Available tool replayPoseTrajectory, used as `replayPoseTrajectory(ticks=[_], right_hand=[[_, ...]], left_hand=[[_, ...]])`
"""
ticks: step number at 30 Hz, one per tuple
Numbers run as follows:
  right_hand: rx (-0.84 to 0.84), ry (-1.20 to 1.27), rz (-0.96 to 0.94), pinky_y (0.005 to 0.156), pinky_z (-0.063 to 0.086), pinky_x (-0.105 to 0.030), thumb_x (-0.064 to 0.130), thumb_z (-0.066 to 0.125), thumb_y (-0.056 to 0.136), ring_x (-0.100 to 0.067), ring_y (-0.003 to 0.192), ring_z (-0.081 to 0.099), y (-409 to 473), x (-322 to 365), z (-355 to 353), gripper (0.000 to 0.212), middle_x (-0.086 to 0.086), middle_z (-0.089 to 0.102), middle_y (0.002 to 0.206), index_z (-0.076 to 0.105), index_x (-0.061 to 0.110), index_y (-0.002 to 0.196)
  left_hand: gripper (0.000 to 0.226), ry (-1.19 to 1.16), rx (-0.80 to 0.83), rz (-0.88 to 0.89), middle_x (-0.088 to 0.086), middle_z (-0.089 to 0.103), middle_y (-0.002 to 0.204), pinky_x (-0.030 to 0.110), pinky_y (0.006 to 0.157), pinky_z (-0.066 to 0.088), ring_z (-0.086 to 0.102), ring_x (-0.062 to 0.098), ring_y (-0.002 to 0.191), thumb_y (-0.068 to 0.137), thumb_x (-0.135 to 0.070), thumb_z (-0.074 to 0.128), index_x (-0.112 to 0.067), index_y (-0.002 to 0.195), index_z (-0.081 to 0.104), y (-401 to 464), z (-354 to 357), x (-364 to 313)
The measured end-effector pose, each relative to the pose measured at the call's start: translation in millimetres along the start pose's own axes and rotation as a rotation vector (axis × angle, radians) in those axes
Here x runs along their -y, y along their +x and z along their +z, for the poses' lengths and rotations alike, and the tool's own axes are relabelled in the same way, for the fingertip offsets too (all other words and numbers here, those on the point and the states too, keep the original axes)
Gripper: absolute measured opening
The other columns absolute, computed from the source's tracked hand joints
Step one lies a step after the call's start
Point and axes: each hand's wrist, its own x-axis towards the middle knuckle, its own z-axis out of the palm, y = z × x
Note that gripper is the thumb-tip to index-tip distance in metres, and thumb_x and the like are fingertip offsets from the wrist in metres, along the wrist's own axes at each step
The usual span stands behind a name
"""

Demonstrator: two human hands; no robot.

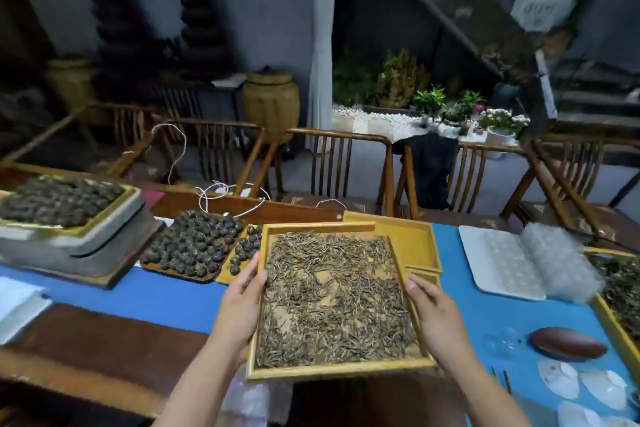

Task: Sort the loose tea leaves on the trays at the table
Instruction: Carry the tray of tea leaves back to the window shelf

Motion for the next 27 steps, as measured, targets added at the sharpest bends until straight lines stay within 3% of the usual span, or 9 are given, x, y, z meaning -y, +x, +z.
replayPoseTrajectory(ticks=[3, 6, 10, 12, 15, 17, 20, 24, 27], right_hand=[[0.051, 0.018, -0.039, 0.092, 0.035, -0.027, 0.030, 0.053, 0.095, -0.009, 0.107, 0.048, 19, 50, 19, 0.031, 0.004, 0.059, 0.120, 0.063, 0.017, 0.122], [0.159, 0.027, -0.118, 0.080, 0.039, -0.024, 0.028, 0.051, 0.096, -0.008, 0.099, 0.054, 31, 99, 41, 0.029, 0.004, 0.064, 0.119, 0.066, 0.017, 0.118], [0.325, 0.135, -0.180, 0.044, 0.044, -0.008, 0.019, 0.053, 0.095, 0.009, 0.057, 0.063, 32, 158, 75, 0.026, 0.021, 0.073, 0.072, 0.072, 0.027, 0.079], [0.412, 0.140, -0.203, 0.047, 0.047, -0.011, 0.020, 0.054, 0.093, 0.008, 0.058, 0.064, 30, 182, 94, 0.026, 0.020, 0.072, 0.068, 0.074, 0.026, 0.077], [0.557, 0.131, -0.227, 0.072, 0.049, -0.026, 0.024, 0.055, 0.092, -0.010, 0.085, 0.065, 22, 216, 128, 0.020, 0.006, 0.074, 0.093, 0.075, 0.020, 0.091], [0.647, 0.110, -0.271, 0.072, 0.046, -0.025, 0.025, 0.054, 0.092, -0.009, 0.085, 0.060, 10, 234, 151, 0.021, 0.004, 0.069, 0.100, 0.074, 0.019, 0.097], [0.774, 0.100, -0.322, 0.077, 0.042, -0.029, 0.025, 0.054, 0.093, -0.016, 0.091, 0.059, -23, 255, 179, 0.025, -0.001, 0.068, 0.103, 0.073, 0.013, 0.104], [0.949, 0.118, -0.302, 0.051, 0.042, -0.019, 0.021, 0.056, 0.091, -0.005, 0.061, 0.060, -78, 265, 202, 0.021, 0.005, 0.070, 0.073, 0.073, 0.011, 0.085], [1.063, 0.133, -0.273, 0.038, 0.041, -0.015, 0.020, 0.056, 0.092, -0.003, 0.047, 0.060, -127, 269, 217, 0.020, 0.009, 0.069, 0.059, 0.073, 0.010, 0.085]], left_hand=[[0.038, -0.003, -0.123, 0.071, -0.003, 0.055, 0.138, 0.039, 0.099, 0.043, 0.053, 0.020, 0.122, 0.098, -0.031, 0.049, -0.042, 0.134, 0.050, -1, -31, -44], [0.038, -0.027, -0.250, 0.088, -0.002, 0.058, 0.134, 0.027, 0.081, 0.047, 0.056, 0.015, 0.110, 0.099, -0.029, 0.048, -0.038, 0.136, 0.050, -9, -60, -78], [0.037, -0.162, -0.373, 0.072, 0.004, 0.065, 0.123, 0.028, 0.071, 0.057, 0.068, 0.018, 0.091, 0.100, -0.024, 0.048, -0.028, 0.136, 0.053, -31, -98, -114], [0.036, -0.148, -0.494, 0.089, -0.001, 0.067, 0.116, 0.015, 0.057, 0.054, 0.067, 0.010, 0.077, 0.100, -0.024, 0.047, -0.028, 0.135, 0.053, -48, -121, -128], [0.036, -0.191, -0.660, 0.102, -0.002, 0.070, 0.102, 0.018, 0.061, 0.056, 0.070, 0.007, 0.071, 0.099, -0.024, 0.048, -0.028, 0.134, 0.053, -80, -154, -143], [0.035, -0.198, -0.764, 0.108, -0.004, 0.067, 0.092, 0.014, 0.050, 0.053, 0.069, 0.001, 0.059, 0.100, -0.020, 0.048, -0.022, 0.135, 0.053, -109, -174, -149], [0.034, -0.256, -0.861, 0.088, 0.011, 0.068, 0.113, 0.030, 0.066, 0.059, 0.070, 0.021, 0.080, 0.100, -0.018, 0.047, -0.021, 0.133, 0.055, -158, -196, -151], [0.030, -0.175, -1.059, 0.093, -0.008, 0.064, 0.089, 0.011, 0.037, 0.044, 0.065, -0.001, 0.051, 0.101, -0.016, 0.043, -0.021, 0.126, 0.059, -222, -224, -133], [0.032, -0.260, -1.123, 0.065, -0.001, 0.066, 0.089, 0.016, 0.041, 0.050, 0.066, 0.017, 0.070, 0.102, -0.019, 0.041, -0.025, 0.127, 0.059, -280, -240, -121]])
